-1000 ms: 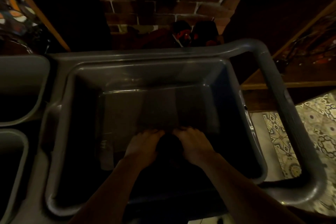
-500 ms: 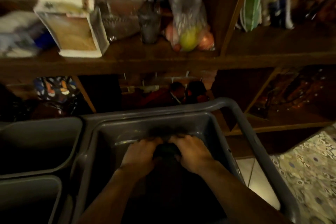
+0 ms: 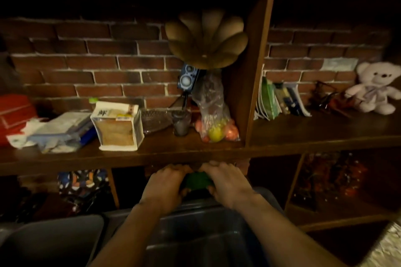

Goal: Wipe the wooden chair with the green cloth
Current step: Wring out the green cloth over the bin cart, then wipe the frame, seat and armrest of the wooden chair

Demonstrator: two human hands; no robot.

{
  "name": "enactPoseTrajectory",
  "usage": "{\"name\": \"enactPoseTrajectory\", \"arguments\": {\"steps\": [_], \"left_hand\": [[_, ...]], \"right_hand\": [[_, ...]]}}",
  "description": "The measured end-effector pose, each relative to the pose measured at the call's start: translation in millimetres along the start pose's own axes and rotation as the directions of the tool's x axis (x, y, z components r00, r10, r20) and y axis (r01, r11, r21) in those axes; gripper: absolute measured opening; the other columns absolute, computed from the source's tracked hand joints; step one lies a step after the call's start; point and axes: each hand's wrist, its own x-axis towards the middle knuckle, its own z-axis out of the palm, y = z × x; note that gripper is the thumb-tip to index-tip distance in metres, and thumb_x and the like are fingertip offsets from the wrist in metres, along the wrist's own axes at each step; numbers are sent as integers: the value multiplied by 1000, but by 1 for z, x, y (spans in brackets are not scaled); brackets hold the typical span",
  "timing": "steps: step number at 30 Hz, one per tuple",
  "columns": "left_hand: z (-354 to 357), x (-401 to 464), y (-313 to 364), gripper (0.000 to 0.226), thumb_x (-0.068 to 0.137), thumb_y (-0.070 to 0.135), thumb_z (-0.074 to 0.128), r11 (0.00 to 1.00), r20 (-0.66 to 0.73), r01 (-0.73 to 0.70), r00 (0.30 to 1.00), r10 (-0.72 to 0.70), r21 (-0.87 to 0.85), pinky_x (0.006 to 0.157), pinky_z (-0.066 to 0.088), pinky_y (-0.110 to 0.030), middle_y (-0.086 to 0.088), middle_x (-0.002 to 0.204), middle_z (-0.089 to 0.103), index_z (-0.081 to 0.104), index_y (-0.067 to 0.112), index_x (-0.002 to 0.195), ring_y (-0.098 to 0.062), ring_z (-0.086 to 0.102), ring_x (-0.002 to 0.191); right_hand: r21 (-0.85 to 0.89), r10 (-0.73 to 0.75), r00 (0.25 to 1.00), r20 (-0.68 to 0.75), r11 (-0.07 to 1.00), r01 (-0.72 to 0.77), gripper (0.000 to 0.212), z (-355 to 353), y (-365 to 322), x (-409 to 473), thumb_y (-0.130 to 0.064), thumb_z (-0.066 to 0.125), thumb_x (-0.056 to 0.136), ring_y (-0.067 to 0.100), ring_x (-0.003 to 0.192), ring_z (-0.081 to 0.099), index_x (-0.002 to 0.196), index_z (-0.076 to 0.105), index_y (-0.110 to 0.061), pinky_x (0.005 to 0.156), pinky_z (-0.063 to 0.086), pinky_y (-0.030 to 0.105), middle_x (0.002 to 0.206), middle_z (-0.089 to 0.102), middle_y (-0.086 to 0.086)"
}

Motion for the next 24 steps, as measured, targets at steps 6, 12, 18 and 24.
{"name": "enactPoseTrajectory", "arguments": {"steps": [6,12,18,24], "left_hand": [[-49,16,3,46,81,35,69,999,-101,-50,993,52,20,89,48,-39,7,123,60,52,39,123,-19,55,114],[-86,26,1,40,82,39,68,996,-183,-71,980,79,47,85,47,-36,7,116,61,51,39,119,-18,57,109],[-100,37,6,42,83,37,68,992,-220,-119,967,127,47,86,47,-36,8,117,60,51,40,121,-17,55,111],[-90,59,55,50,82,34,70,966,-236,-257,939,251,3,91,45,-36,10,127,60,50,41,128,-17,54,116]], "right_hand": [[-35,-25,991,-130,999,21,47,-46,-7,11,-14,70,83,31,111,59,126,55,-27,87,50,42,124,61,2],[-61,-28,976,-215,998,15,48,-78,-17,24,-13,70,83,28,112,58,125,57,-29,89,47,38,123,63,2],[-86,14,974,-227,996,-35,52,-99,-18,23,-15,71,83,31,113,59,129,54,-32,92,50,43,125,62,2],[-175,143,970,-199,968,-179,50,-120,13,-17,-15,69,82,36,113,58,128,52,-27,89,51,46,123,61,8]]}}
